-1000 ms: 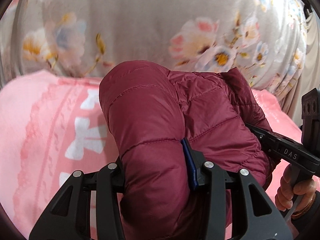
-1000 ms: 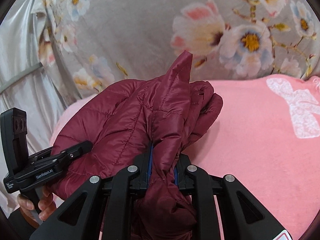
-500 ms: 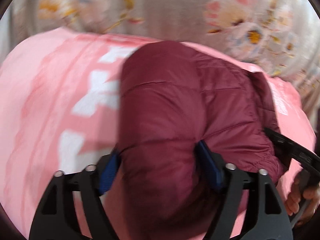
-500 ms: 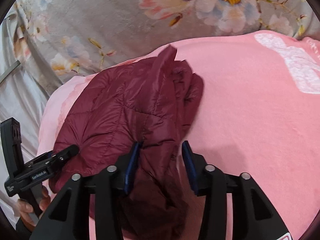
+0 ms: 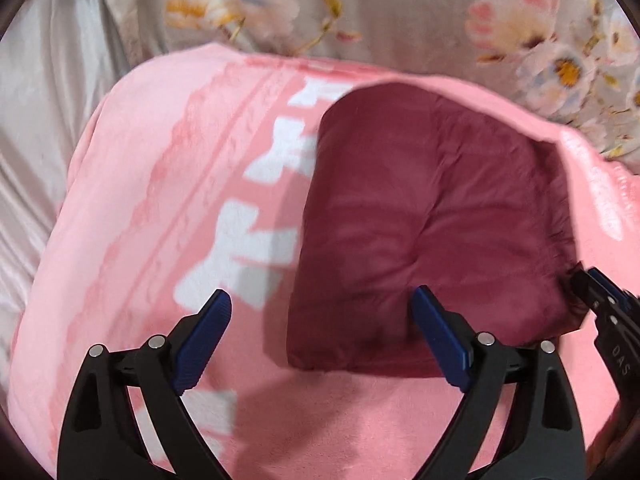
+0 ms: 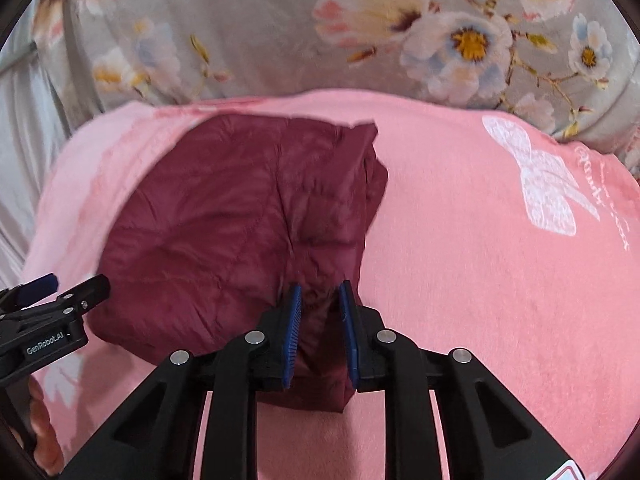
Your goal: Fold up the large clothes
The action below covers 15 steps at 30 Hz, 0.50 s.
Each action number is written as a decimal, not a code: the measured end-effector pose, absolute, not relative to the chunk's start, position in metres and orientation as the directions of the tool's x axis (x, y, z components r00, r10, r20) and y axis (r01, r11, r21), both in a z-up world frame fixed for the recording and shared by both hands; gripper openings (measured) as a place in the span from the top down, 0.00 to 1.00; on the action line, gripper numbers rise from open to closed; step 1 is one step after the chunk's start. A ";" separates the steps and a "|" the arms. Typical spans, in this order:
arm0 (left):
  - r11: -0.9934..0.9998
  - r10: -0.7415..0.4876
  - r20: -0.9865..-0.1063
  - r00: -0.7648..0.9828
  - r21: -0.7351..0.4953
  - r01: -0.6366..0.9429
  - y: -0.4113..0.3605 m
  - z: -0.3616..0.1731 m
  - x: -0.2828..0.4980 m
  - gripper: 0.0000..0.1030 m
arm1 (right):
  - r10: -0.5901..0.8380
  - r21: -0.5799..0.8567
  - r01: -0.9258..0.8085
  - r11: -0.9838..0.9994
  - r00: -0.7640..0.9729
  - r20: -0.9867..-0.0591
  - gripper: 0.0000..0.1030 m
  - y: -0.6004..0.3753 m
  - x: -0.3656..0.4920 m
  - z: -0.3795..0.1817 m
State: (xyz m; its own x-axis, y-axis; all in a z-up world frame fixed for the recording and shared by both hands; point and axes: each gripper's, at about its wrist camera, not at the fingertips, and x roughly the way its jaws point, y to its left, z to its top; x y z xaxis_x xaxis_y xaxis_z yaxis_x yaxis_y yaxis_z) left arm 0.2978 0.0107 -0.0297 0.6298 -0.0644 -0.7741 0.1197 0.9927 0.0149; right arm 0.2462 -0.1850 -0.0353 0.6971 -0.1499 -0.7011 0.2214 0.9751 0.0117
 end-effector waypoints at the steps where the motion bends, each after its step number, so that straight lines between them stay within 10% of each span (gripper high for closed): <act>1: 0.994 -0.056 -0.777 0.627 0.017 0.109 0.011 -0.039 0.298 0.12 | -0.164 -0.002 0.230 0.973 0.689 -0.706 0.83 -0.183 0.245 -0.043; 15: 0.993 -0.070 -0.754 0.653 0.010 0.119 0.009 -0.074 0.295 0.06 | -0.237 -0.057 0.270 0.961 0.701 -0.673 0.83 -0.174 0.237 -0.082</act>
State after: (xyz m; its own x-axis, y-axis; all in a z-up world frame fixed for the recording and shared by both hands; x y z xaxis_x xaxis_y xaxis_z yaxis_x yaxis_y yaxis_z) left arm 0.2948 0.0093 -0.0736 0.6535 -0.0705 -0.7537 0.1191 0.9928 0.0104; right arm 0.2365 -0.1737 -0.0818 0.7006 -0.2372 -0.6730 0.2702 0.9611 -0.0574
